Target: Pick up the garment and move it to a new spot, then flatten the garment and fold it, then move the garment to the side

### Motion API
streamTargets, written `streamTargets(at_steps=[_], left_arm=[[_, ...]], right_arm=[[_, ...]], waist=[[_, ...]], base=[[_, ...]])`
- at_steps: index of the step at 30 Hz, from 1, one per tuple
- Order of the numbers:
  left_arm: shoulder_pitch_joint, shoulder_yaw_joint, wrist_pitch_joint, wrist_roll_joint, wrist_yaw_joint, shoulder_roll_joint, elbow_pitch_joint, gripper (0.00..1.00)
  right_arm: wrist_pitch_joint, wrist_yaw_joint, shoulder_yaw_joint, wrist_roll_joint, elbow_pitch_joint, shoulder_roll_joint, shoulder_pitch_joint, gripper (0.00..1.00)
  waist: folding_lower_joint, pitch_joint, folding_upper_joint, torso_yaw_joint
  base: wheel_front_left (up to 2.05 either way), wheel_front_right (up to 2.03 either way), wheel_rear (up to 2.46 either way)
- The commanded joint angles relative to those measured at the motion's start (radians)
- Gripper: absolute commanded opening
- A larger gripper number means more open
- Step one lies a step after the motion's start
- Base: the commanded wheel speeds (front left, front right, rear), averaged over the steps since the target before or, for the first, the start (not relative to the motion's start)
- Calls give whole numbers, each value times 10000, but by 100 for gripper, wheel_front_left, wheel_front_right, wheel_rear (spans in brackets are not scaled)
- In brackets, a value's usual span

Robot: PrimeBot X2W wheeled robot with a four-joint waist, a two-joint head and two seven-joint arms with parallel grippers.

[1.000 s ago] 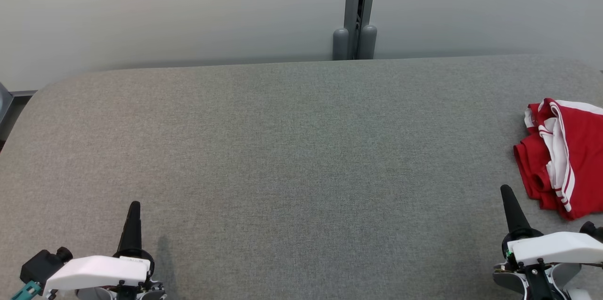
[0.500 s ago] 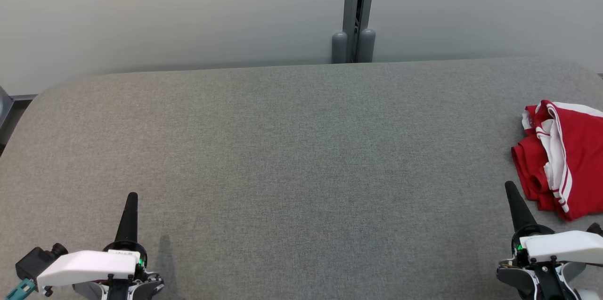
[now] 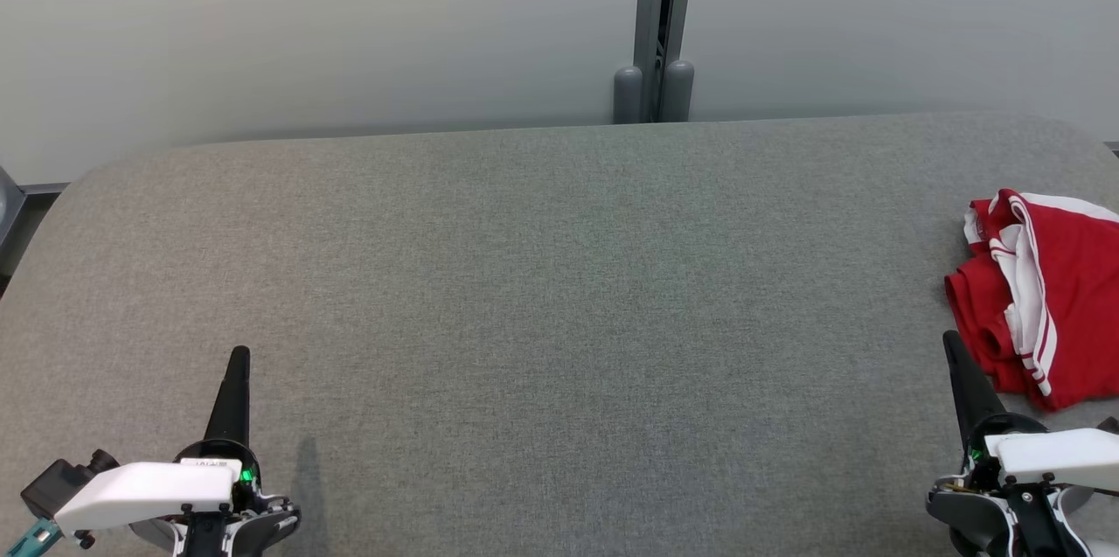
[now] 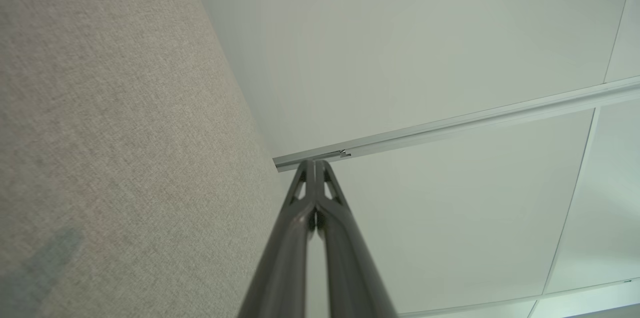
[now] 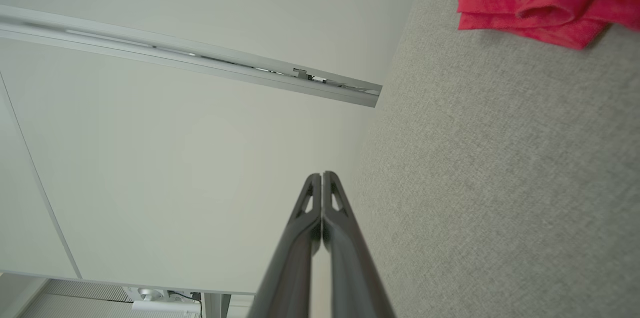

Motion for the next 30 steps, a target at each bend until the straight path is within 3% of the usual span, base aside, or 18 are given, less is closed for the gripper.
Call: streamTargets(at_steps=[1, 30], left_arm=[[-214, 63, 41, -220, -65, 60, -111, 0], [-272, 198, 566, -2185, -205, 82, -463, 0]], right_arm=[[60, 1, -47, 219, -142, -96, 53, 0], [588, 0, -264, 2215, -536, -124, 186, 0]], waist=[[0, -8, 0, -1], [0, -214, 0, -52]], base=[[0, 0, 0], [0, 0, 0]])
